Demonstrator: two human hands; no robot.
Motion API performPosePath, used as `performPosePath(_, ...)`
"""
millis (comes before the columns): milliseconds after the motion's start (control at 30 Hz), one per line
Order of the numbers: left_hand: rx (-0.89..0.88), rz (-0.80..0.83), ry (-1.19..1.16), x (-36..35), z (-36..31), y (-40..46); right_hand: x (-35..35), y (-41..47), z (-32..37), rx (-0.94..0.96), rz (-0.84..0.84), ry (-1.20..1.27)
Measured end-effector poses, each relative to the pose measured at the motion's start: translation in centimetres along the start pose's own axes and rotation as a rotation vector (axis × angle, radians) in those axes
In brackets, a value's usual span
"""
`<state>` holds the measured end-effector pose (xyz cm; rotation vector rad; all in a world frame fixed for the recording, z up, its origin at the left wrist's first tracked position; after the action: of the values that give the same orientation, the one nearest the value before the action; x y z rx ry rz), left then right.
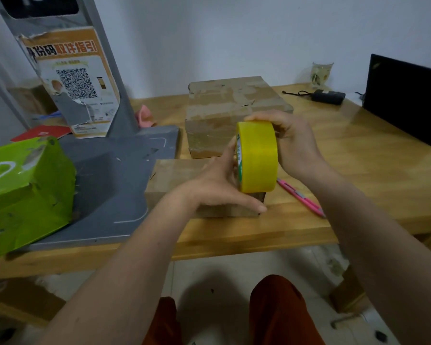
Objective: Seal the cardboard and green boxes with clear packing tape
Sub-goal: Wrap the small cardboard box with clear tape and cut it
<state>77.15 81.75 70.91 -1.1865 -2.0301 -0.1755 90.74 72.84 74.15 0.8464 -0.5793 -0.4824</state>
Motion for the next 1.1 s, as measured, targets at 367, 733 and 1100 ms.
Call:
performPosePath(367,-0.048,0.173,-0.278,-0.2,0.6,1.3,1.0,4.0,-1.9,0.191,-0.163,-0.354)
performPosePath(733,-0.099,0.048,-0.885,0.0,-0.6,2.1,-0.3,2.8,-1.1,-0.015,0.003,-0.386)
performPosePath(1100,-0.072,-0.008,-0.992,-0.6,-1.3,2.6,3.4,-9.3,-3.9,-0.803,0.547,-0.915)
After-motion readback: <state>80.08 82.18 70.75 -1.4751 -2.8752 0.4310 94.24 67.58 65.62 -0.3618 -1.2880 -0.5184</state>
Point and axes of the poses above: each hand's wrist, its own y-axis towards the middle knuckle, its own x-axis out of the back of the hand, z = x × y, the point moved 2 cm from there along y, towards the middle knuckle, and after that the axes turned 14 degrees about x, right-handed, at the moved point
